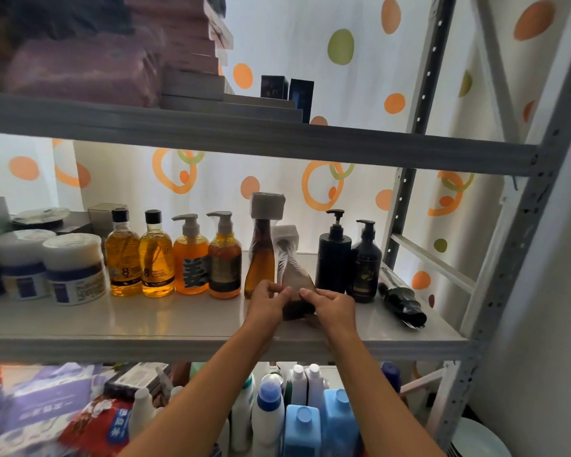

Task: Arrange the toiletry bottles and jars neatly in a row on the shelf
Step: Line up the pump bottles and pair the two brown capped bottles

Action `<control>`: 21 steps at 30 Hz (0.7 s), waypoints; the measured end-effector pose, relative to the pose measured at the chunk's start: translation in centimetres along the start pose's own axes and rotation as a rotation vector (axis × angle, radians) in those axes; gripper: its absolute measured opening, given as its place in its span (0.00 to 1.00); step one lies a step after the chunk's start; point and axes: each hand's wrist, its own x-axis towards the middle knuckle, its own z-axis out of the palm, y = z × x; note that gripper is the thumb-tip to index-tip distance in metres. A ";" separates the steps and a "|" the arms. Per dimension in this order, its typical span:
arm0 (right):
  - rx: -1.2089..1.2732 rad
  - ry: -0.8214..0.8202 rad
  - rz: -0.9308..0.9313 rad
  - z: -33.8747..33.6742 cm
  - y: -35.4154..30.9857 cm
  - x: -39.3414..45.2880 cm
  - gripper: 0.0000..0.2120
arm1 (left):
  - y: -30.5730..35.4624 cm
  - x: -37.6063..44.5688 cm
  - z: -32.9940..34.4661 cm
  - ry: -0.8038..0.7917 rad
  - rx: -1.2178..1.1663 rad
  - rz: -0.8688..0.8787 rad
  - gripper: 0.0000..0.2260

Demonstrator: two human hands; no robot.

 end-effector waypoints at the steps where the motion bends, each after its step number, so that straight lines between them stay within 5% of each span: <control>1: 0.005 0.011 -0.008 0.0 0.3 -0.2 0.16 | 0.2 0.1 0.1 -0.007 0.015 0.000 0.10; 4: 0.055 0.039 -0.025 0.0 1.1 -0.7 0.05 | 0.3 0.2 0.3 -0.039 0.000 -0.038 0.16; 14: -0.044 -0.002 -0.179 -1.2 1.0 -2.4 0.10 | -0.7 0.4 0.4 -0.070 -0.283 -0.176 0.17; 21: 0.030 -0.029 -0.150 -1.8 1.1 -3.7 0.09 | -1.0 0.0 -0.7 -0.173 -0.304 -0.146 0.30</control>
